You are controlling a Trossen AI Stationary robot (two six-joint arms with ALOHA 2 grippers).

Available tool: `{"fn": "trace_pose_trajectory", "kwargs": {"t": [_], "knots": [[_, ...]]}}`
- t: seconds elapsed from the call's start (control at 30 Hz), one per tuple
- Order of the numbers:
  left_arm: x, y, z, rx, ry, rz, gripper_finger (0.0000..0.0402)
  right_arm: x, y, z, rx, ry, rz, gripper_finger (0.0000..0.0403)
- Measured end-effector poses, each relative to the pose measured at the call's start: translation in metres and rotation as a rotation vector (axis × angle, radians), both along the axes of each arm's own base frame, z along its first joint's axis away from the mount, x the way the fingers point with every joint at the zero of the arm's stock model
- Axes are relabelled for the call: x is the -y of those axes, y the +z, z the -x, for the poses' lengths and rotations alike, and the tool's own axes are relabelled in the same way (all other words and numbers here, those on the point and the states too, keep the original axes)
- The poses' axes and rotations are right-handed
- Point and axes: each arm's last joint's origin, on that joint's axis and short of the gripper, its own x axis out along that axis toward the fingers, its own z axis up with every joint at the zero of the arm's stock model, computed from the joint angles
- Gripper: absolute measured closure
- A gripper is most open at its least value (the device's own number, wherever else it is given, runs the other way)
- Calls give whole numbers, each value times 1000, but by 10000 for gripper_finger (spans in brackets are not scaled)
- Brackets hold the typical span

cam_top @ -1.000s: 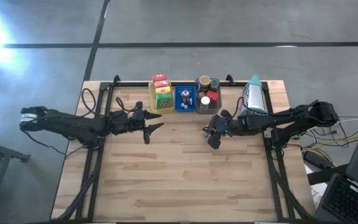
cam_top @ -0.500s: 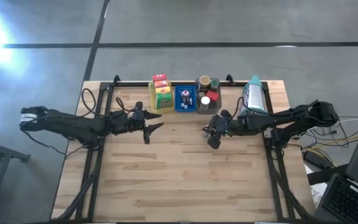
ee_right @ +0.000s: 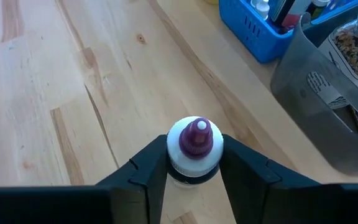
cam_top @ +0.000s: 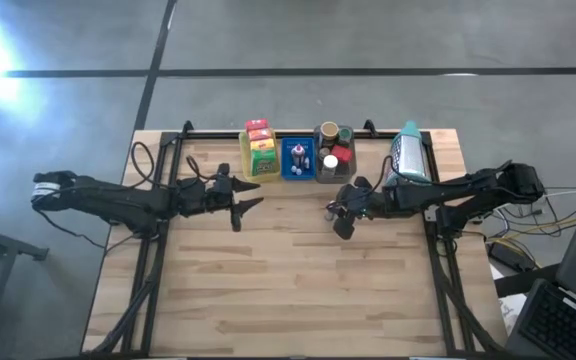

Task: Pick & Place Kitchen Items
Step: Put the large purple food coloring bottle into the blue bin

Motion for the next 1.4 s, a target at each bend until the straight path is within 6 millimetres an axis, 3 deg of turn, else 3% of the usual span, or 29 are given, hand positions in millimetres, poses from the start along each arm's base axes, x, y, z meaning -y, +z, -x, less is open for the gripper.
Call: {"fn": "trace_pose_trajectory", "kwargs": {"t": [0.2, 0.37, 0.57, 0.77, 1.4], "knots": [[0, 0, 0, 0, 0, 0, 211, 0, 4, -2, 8, 8, 3, 289], [0, 0, 0, 0, 0, 0, 211, 4, 25, -13, 63, 21, -1, 278], [0, 0, 0, 0, 0, 0, 211, 22, 55, -26, 114, 49, 51, 280], [0, 0, 0, 3, 1, 8, 211, 49, 71, -34, 130, 33, 85, 287], [0, 0, 0, 4, 2, 14, 211, 122, 64, -81, 40, 62, 125, 274]]}}
